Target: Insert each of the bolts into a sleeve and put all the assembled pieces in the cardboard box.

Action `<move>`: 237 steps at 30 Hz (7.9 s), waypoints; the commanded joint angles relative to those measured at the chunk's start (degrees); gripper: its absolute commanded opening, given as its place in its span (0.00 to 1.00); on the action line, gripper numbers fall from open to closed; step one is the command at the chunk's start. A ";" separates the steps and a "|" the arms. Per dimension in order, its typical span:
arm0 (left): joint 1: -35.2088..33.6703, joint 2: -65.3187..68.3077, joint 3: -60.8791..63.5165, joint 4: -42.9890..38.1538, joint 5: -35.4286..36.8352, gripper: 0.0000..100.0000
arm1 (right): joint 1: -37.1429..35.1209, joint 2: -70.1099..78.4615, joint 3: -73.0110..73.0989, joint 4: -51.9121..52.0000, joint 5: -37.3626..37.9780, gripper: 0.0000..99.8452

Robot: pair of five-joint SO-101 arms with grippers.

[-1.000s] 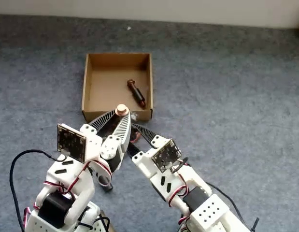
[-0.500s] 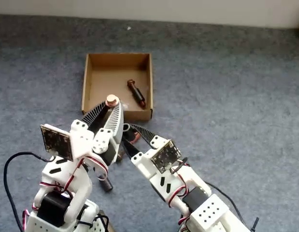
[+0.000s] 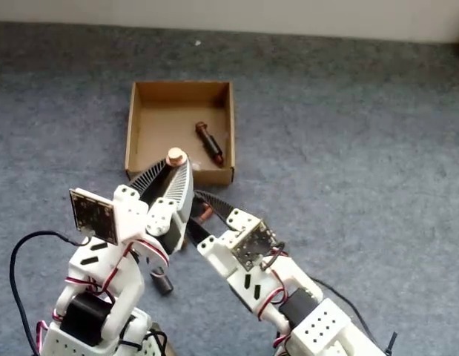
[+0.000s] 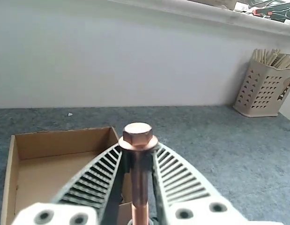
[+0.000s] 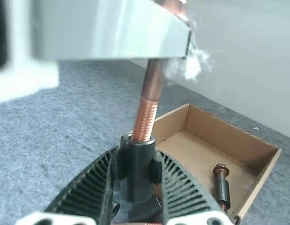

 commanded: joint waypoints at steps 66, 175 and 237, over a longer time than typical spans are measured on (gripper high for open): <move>-46.55 -0.75 14.29 24.79 -18.46 0.24 | 21.41 1.27 -26.86 40.57 -17.58 0.00; -47.78 -0.66 16.92 24.18 -18.46 0.25 | -2.51 74.59 -59.38 27.21 -27.69 0.04; -47.78 -0.66 16.92 24.18 -18.46 0.25 | 5.93 60.62 -49.98 62.73 -10.11 0.00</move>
